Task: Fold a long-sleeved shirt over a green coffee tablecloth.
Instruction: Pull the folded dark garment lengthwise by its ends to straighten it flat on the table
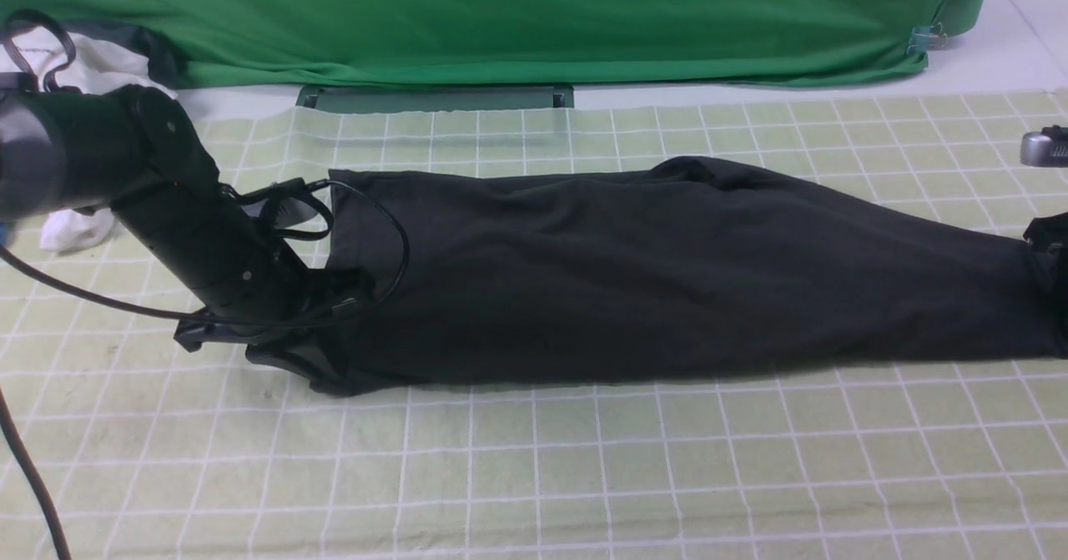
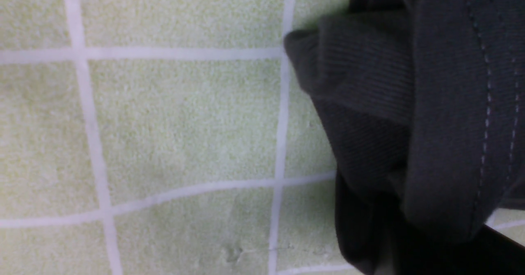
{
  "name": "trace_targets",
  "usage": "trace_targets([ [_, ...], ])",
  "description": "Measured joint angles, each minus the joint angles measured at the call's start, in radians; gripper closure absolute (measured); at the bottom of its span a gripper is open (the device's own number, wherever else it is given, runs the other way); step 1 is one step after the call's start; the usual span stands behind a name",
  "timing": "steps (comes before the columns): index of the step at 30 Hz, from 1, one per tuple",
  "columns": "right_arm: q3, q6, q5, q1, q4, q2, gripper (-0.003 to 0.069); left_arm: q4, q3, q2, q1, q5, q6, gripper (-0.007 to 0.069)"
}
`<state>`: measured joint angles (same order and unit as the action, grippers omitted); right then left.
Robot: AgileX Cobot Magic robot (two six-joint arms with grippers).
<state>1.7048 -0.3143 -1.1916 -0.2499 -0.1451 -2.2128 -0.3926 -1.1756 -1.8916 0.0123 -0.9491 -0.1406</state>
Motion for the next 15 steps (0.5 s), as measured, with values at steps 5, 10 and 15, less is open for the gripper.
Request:
trace_targets([
  [5, -0.01, 0.024, -0.013, 0.0, -0.001, 0.034, 0.0622, 0.047, 0.01, 0.063, 0.0, -0.048, 0.004, 0.0599],
  [10, -0.158, 0.059, -0.019, -0.011, 0.023, 0.188, 0.0622, 0.05, 0.167, 0.182, 0.0, -0.063, 0.004, 0.0599],
  [15, -0.31, 0.068, -0.035, -0.043, 0.031, 0.278, 0.0624, 0.05, 0.342, 0.276, 0.0, -0.038, 0.005, 0.0599],
])
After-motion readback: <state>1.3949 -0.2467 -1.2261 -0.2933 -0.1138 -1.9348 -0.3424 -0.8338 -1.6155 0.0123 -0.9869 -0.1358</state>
